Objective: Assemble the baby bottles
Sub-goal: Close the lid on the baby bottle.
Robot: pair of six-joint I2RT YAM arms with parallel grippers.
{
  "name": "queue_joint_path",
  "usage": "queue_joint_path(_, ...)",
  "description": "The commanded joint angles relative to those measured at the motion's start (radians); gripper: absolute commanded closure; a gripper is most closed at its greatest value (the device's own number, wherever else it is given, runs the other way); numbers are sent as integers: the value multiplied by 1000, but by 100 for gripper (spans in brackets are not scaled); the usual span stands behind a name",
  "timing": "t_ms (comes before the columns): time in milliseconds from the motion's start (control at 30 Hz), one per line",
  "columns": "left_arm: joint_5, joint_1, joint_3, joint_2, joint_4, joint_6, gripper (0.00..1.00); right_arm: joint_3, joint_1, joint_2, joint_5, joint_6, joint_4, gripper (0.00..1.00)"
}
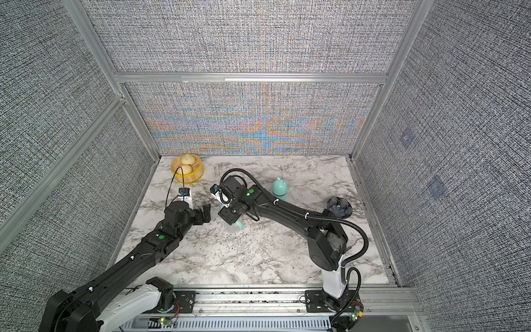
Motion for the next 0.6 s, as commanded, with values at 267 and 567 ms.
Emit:
queue_joint_path(267,3,1,1,-2,-1,5,0,99,0,101,30,14,-319,29)
queue_joint_path(567,6,1,6,3,-3,8,0,127,1,119,63,22,-390,29)
